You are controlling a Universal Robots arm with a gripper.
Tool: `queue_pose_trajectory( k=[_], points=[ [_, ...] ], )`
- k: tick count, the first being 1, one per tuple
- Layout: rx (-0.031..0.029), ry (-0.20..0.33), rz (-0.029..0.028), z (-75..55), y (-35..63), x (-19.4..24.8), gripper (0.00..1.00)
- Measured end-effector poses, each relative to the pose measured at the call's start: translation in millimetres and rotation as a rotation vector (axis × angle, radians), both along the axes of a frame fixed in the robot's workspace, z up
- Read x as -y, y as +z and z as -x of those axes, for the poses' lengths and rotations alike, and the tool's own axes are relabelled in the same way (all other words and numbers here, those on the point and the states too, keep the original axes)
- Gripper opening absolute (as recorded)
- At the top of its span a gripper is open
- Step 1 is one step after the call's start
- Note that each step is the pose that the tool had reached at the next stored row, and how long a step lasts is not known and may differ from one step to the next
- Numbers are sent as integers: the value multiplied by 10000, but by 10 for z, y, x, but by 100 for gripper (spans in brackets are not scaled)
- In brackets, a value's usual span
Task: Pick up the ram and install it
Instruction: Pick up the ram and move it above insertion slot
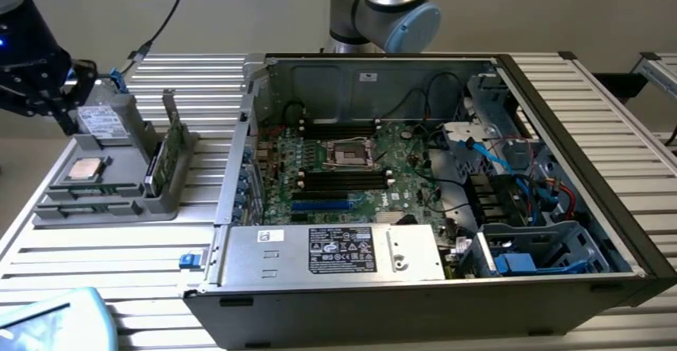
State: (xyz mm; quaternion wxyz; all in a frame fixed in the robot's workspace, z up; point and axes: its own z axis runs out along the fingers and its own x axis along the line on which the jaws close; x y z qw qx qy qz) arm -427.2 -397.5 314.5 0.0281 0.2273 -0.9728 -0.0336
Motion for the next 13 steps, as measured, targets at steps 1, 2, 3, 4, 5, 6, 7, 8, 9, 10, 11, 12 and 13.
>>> queue_pose_trajectory(
  k=[1,2,3,4,5,6,7,8,9,10,11,12,13],
  points=[
    [-1,184,-83,0,-3,0,10],
    [-1,354,-154,0,-7,0,10],
    [0,539,-200,0,-10,-1,10],
    [-1,724,-211,0,-11,-1,10],
    [-5,902,-214,0,-12,0,10],
    [-6,1089,-218,0,-14,0,10],
    [-8,1275,-226,0,-15,0,10],
    [-10,1454,-242,0,-16,0,10],
    [-11,1635,-261,0,-17,0,10],
    [-12,1814,-278,0,-19,0,10],
    [-11,2005,-293,0,-22,0,10],
    [-13,2173,-306,0,-23,0,10],
    [-15,2371,-322,0,-24,0,10]
  ],
)
